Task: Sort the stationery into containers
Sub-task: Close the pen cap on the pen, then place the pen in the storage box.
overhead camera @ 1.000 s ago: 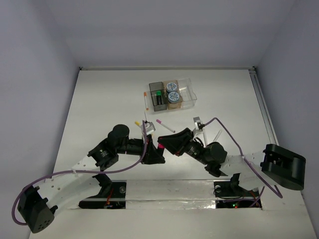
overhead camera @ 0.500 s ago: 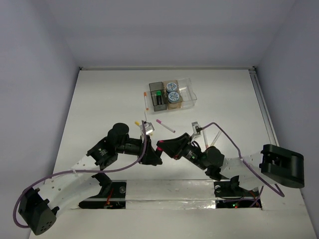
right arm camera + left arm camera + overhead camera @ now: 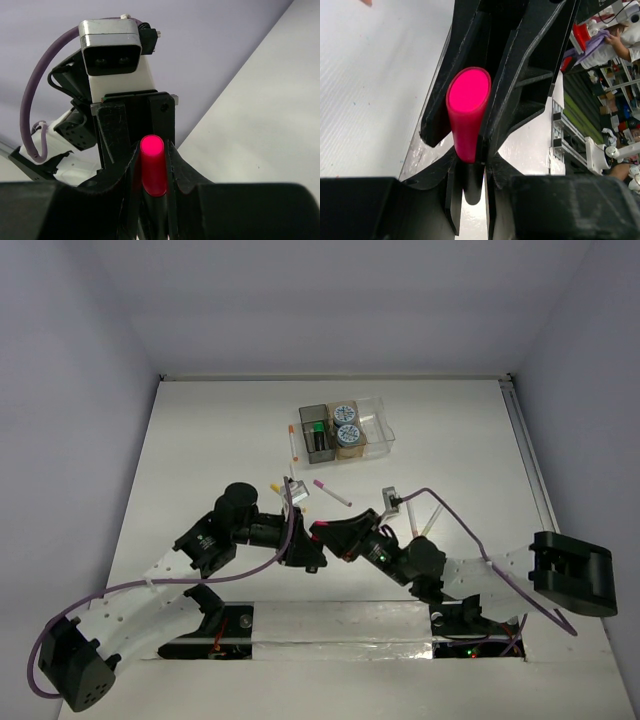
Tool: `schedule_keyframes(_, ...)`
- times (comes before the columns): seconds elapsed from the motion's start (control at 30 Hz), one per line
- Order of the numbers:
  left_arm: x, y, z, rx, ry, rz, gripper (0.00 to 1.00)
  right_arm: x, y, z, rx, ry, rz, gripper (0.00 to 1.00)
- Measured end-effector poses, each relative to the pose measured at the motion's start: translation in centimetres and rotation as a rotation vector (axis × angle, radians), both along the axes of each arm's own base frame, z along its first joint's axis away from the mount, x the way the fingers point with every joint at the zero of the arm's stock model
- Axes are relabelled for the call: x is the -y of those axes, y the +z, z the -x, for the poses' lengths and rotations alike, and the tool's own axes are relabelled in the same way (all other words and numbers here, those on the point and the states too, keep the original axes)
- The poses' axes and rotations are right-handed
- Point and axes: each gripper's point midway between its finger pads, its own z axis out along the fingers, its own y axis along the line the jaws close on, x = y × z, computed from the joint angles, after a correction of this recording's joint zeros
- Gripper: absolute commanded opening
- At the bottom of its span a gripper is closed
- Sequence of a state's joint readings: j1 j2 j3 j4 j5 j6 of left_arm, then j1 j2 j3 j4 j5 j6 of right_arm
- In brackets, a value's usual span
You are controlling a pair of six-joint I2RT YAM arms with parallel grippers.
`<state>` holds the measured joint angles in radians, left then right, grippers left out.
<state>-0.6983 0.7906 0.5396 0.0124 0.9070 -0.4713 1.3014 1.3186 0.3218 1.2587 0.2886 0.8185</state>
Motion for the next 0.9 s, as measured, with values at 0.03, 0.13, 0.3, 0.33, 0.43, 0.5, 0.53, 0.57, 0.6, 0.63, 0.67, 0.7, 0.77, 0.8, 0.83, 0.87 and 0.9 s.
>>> schedule_keyframes(0.03,0.1,0.3,0.0,0.007,-0.002,0.011,0.00,0.2,0.3,0.0,0.001,-0.007,0.001,0.00)
schedule_keyframes(0.13,0.4,1.4,-0.3,0.040,-0.003,0.054,0.00,0.7,1.3,-0.1,0.004,-0.029,-0.003,0.00)
schedule_keyframes(0.3,0.7,3.2,-0.5,0.089,-0.001,0.121,0.00,1.7,2.8,0.0,-0.010,-0.071,-0.029,0.00)
schedule_keyframes(0.33,0.7,3.5,-0.5,0.096,0.000,0.134,0.00,1.9,3.1,0.0,-0.014,-0.079,-0.034,0.00)
schedule_keyframes(0.43,1.0,4.5,-1.0,0.124,0.008,0.183,0.00,2.6,3.9,0.1,-0.022,-0.099,-0.052,0.00)
schedule_keyframes(0.5,1.1,4.8,-1.6,0.144,0.022,0.213,0.00,2.9,4.0,-0.1,-0.025,-0.112,-0.048,0.00)
schedule_keyframes(0.53,1.1,4.9,-1.7,0.151,0.022,0.228,0.00,3.0,4.1,-0.2,-0.026,-0.117,-0.045,0.00)
schedule_keyframes(0.57,1.2,4.9,-1.8,0.153,0.021,0.237,0.00,3.0,4.1,-0.3,-0.025,-0.127,-0.041,0.00)
schedule_keyframes(0.6,1.3,4.9,-1.9,0.152,0.020,0.246,0.00,3.0,4.1,-0.5,-0.025,-0.135,-0.037,0.00)
schedule_keyframes(0.63,1.4,4.8,-2.1,0.152,0.020,0.253,0.00,3.1,4.0,-0.7,-0.025,-0.147,-0.032,0.02)
schedule_keyframes(0.67,1.6,4.8,-2.3,0.153,0.021,0.259,0.00,3.2,4.0,-0.8,-0.025,-0.157,-0.030,0.15)
schedule_keyframes(0.7,1.7,4.9,-2.4,0.155,0.020,0.265,0.00,3.2,4.1,-1.0,-0.025,-0.168,-0.030,0.23)
schedule_keyframes(0.77,1.9,5.1,-2.7,0.162,0.022,0.278,0.00,3.4,4.3,-1.3,-0.025,-0.184,-0.034,0.48)
schedule_keyframes(0.8,2.1,5.4,-3.0,0.175,0.032,0.292,0.00,3.1,4.1,-1.2,-0.024,-0.175,-0.019,0.54)
schedule_keyframes(0.83,2.2,5.7,-3.2,0.181,0.040,0.304,0.00,2.8,3.7,-1.0,-0.015,-0.166,0.002,0.59)
schedule_keyframes(0.87,2.3,5.5,-3.5,0.183,0.051,0.304,0.00,2.8,3.6,-1.0,-0.014,-0.167,0.009,0.67)
schedule_keyframes(0.9,2.4,5.6,-4.1,0.190,0.075,0.313,0.00,2.7,3.2,-0.9,-0.015,-0.157,0.026,0.70)
